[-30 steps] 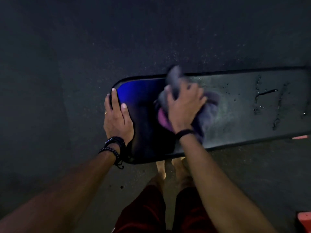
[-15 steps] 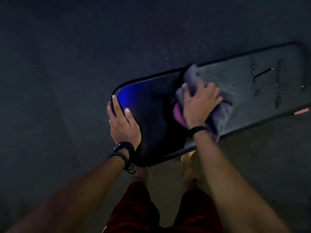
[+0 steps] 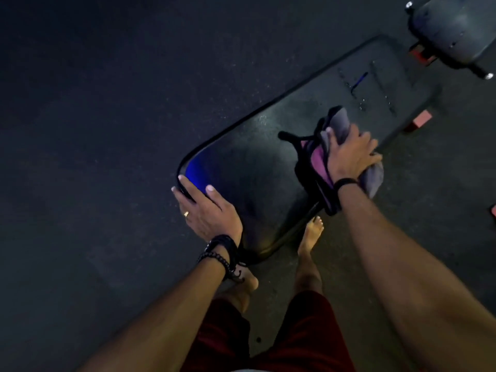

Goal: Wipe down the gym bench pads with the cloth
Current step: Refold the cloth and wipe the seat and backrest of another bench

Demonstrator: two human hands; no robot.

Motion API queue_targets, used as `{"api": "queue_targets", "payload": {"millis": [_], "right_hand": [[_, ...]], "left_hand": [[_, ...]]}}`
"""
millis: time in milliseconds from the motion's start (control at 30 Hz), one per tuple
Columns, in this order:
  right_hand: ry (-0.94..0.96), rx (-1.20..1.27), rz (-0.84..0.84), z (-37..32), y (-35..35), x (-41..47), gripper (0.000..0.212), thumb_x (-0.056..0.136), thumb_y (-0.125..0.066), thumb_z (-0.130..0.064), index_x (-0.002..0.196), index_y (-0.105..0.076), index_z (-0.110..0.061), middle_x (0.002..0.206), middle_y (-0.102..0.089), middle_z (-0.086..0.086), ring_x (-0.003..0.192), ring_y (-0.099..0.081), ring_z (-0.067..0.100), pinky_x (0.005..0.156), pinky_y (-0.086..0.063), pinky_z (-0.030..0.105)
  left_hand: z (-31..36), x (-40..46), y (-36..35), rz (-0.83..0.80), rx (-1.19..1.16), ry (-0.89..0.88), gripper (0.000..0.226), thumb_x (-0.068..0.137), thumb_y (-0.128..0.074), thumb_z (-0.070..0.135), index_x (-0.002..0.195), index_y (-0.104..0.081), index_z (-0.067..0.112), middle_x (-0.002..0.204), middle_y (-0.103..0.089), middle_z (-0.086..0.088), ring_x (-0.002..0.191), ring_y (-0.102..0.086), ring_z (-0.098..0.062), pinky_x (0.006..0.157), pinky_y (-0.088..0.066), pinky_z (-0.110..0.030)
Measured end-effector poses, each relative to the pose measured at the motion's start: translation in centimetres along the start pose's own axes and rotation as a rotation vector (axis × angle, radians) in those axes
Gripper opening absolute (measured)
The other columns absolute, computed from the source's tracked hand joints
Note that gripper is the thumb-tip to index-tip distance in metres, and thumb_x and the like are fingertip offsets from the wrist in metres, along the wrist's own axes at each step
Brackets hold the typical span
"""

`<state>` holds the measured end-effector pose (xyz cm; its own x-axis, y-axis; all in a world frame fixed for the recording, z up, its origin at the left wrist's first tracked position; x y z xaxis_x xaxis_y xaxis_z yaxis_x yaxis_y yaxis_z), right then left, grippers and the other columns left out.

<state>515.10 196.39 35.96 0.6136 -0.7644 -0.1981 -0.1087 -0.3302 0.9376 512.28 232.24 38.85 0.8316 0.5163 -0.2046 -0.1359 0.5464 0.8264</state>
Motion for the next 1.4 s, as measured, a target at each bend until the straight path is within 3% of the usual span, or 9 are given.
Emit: {"api": "queue_targets", "payload": {"millis": [167,267,367,700,833,1000,1133,1267,1400], "right_hand": [[0.069,0.238,-0.047,-1.3,-0.1,-16.2,0.067,0.079,-0.056,-0.071,0.133,-0.048,-0.032,0.137,-0.037,0.004,0.133,-0.031,0.028,0.112,-0.018,0.065],[0.071,0.322,-0.075,-2.1,-0.6,-23.6,0.076,0.078,-0.056,-0.073,0.137,-0.047,-0.025,0.148,-0.032,0.009,0.143,-0.023,0.033,0.111,-0.023,0.065],[0.013,0.377,-0.027,-0.9,-1.3,-18.6,0.062,0.087,-0.058,-0.058,0.138,-0.046,-0.024,0.151,-0.028,0.01,0.143,-0.022,0.034,0.107,-0.034,0.062],[-0.408,0.233,0.107,7.2,-0.6,7.0,0.055,0.091,-0.055,-0.052,0.134,-0.046,-0.019,0.139,-0.037,0.014,0.127,-0.035,0.036,0.094,-0.042,0.059],[-0.094,0.096,0.067,1.7,0.6,-2.6,0.07,0.087,-0.045,-0.068,0.134,-0.04,-0.015,0.132,-0.043,0.015,0.121,-0.041,0.036,0.097,-0.04,0.055],[0.47,0.033,-0.145,-4.5,-0.3,-12.2,0.044,0.087,-0.054,-0.057,0.123,-0.051,-0.031,0.129,-0.043,0.004,0.12,-0.041,0.028,0.101,-0.031,0.055],[0.259,-0.028,0.06,-3.8,-0.9,3.2,0.039,0.088,-0.051,-0.049,0.118,-0.055,-0.024,0.117,-0.049,0.012,0.111,-0.045,0.034,0.091,-0.034,0.052],[-0.007,0.0,0.053,-6.9,-2.1,11.9,0.043,0.088,-0.045,-0.048,0.122,-0.054,-0.022,0.123,-0.051,0.013,0.118,-0.044,0.035,0.094,-0.032,0.051],[0.624,0.027,-0.117,-15.4,-2.5,-2.3,0.041,0.084,-0.048,-0.048,0.119,-0.053,-0.029,0.119,-0.051,0.005,0.109,-0.046,0.029,0.092,-0.034,0.049]], "left_hand": [[3.9,1.8,1.4,-0.062,0.215,-0.499,0.06,0.09,-0.04,0.018,0.149,-0.032,0.011,0.162,-0.014,-0.014,0.148,-0.016,-0.033,0.121,-0.006,-0.045],[8.2,4.6,-0.1,-0.178,0.317,-0.791,0.047,0.091,-0.044,0.02,0.137,-0.05,0.011,0.157,-0.031,-0.011,0.146,-0.024,-0.031,0.12,-0.01,-0.045],[10.0,5.1,-3.2,-0.373,0.473,-0.896,0.051,0.095,-0.033,0.028,0.14,-0.047,0.01,0.154,-0.037,-0.011,0.143,-0.03,-0.031,0.119,-0.019,-0.049],[9.7,4.5,-4.7,-0.398,0.627,-0.932,0.052,0.096,-0.029,0.028,0.144,-0.042,0.013,0.155,-0.035,-0.011,0.141,-0.032,-0.032,0.119,-0.023,-0.051],[9.6,4.9,-4.5,-0.389,0.609,-0.929,0.051,0.096,-0.031,0.026,0.144,-0.044,0.013,0.154,-0.036,-0.012,0.14,-0.033,-0.032,0.118,-0.023,-0.05],[9.8,4.8,-4.6,-0.387,0.591,-0.918,0.052,0.094,-0.032,0.025,0.143,-0.046,0.012,0.153,-0.038,-0.012,0.14,-0.035,-0.033,0.117,-0.025,-0.05],[10.0,5.0,-4.6,-0.377,0.581,-0.909,0.052,0.094,-0.033,0.026,0.143,-0.046,0.013,0.154,-0.038,-0.011,0.14,-0.035,-0.032,0.118,-0.024,-0.05],[9.8,5.2,-4.6,-0.376,0.591,-0.898,0.052,0.094,-0.034,0.027,0.143,-0.046,0.015,0.154,-0.037,-0.011,0.141,-0.034,-0.031,0.118,-0.023,-0.048],[9.7,4.9,-4.7,-0.386,0.612,-0.914,0.05,0.09,-0.037,0.025,0.137,-0.05,0.011,0.15,-0.042,-0.015,0.138,-0.038,-0.033,0.117,-0.025,-0.049]]}}
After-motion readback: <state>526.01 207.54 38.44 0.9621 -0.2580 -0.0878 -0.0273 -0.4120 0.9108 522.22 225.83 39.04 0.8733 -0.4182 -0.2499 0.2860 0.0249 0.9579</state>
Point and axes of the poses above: each hand's wrist, its own x-axis towards the middle knuckle, its own y-axis out of the back of the hand, z = x × y, the point moved 9 cm from there along x, towards the middle knuckle
